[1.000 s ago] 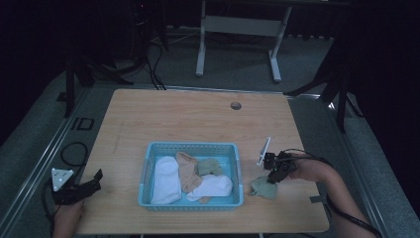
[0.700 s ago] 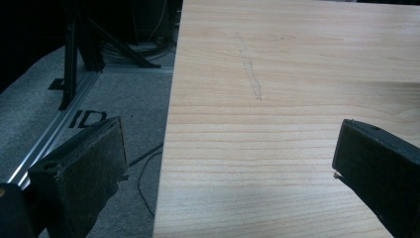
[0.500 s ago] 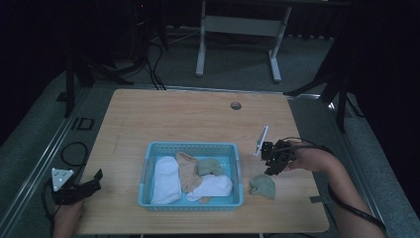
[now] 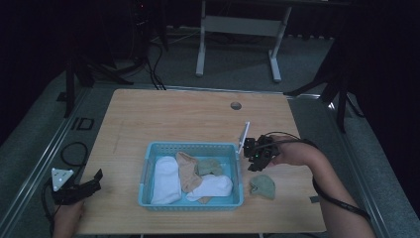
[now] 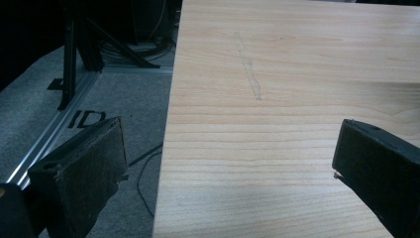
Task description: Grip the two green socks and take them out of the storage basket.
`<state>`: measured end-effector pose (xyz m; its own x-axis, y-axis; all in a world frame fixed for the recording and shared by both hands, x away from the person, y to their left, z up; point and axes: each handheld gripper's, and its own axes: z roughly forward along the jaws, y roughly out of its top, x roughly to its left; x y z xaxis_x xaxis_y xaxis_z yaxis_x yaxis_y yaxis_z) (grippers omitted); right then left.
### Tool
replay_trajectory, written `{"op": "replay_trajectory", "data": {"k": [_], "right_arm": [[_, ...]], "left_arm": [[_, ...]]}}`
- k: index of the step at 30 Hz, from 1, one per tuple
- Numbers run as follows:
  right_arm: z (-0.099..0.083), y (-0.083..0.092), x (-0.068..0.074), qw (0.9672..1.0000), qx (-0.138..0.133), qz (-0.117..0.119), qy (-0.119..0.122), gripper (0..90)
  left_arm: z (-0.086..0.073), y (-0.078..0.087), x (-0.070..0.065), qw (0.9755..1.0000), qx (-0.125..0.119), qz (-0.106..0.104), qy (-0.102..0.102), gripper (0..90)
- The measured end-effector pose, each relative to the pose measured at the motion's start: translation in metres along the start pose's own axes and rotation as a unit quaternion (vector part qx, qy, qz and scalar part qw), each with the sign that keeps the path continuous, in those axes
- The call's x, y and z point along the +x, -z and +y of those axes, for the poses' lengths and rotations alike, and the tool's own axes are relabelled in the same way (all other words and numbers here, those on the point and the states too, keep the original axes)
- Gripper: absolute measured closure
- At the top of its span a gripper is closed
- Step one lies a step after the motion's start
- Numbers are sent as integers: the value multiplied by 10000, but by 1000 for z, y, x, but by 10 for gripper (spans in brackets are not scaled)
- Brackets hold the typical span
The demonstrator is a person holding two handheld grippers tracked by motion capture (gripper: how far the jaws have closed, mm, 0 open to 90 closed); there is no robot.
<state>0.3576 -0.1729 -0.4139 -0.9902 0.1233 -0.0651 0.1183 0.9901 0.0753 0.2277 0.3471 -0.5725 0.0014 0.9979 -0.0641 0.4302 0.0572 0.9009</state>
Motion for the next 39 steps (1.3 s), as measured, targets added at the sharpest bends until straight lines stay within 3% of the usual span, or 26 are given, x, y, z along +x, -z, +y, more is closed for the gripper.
{"op": "replay_trajectory", "data": {"k": [10, 18, 39], "right_arm": [[41, -8, 8, 9991, 63, 66, 415, 668], [67, -15, 8, 9983, 5, 132, 568, 669], [103, -43, 9, 9949, 147, 301, 947, 669]], "left_arm": [[0, 0, 0, 10000, -1, -19, -4, 7], [0, 0, 0, 10000, 4, -34, -3, 7], [0, 0, 0, 10000, -22, -55, 2, 7]]}}
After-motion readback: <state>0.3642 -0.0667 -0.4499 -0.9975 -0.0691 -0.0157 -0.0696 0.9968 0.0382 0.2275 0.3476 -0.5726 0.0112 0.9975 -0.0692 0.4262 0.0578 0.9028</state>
